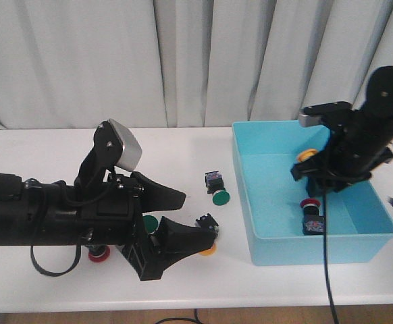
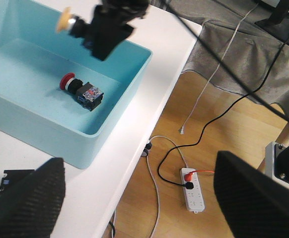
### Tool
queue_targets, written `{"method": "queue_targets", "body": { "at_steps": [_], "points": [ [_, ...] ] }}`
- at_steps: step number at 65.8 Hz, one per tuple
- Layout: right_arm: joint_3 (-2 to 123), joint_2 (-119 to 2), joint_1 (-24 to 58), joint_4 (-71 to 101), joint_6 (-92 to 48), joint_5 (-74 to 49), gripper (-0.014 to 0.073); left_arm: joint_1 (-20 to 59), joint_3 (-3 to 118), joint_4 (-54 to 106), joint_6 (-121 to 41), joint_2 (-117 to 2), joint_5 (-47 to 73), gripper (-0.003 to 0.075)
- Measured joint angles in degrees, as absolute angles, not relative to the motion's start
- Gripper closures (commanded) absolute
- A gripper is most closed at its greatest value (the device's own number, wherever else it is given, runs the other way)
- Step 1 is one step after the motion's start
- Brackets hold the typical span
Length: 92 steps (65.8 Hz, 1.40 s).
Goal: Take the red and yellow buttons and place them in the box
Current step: 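Lower the yellow button into the blue box with the right gripper and release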
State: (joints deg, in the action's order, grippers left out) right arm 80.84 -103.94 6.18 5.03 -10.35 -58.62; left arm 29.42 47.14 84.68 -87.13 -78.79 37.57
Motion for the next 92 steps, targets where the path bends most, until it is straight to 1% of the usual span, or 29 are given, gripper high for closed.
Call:
{"method": "queue_targets", "body": {
  "at_steps": [14,31,39,45,52,57,74,84,92],
  "points": [
    [91.99,-117.07,6.18,6.36,-10.22,-57.96,0.0349,29.42,47.14,84.68,-87.13,-78.79,37.81,0.0134],
    [99.53,-127.74,6.18,8.37,-10.17,-56.96,0.0345,29.42,47.14,84.68,-87.13,-78.79,37.88,0.0134],
    [101.46,-130.42,6.18,8.86,-10.50,-56.10,0.0303,29.42,47.14,84.68,-87.13,-78.79,37.88,0.0134],
    [102.05,-131.51,6.18,8.98,-10.94,-56.03,0.0245,29.42,47.14,84.68,-87.13,-78.79,37.90,0.0134],
    [102.05,-131.67,6.18,8.98,-11.26,-56.03,0.0172,29.42,47.14,84.68,-87.13,-78.79,37.90,0.0134],
    [102.31,-131.67,6.18,9.03,-11.36,-56.03,0.0146,29.42,47.14,84.68,-87.13,-78.79,37.90,0.0134],
    [102.33,-129.11,6.18,9.86,-11.49,-57.93,0.0148,29.42,47.14,84.68,-87.13,-78.79,37.90,0.0134],
    [100.88,-121.51,6.64,11.06,-11.49,-59.97,0.0165,29.42,47.14,84.62,-87.13,-78.79,37.90,0.0134],
    [93.18,-111.17,8.98,11.09,-11.26,-56.39,0.0193,29.42,47.14,84.62,-87.13,-78.79,37.90,0.0134]
  ]
}}
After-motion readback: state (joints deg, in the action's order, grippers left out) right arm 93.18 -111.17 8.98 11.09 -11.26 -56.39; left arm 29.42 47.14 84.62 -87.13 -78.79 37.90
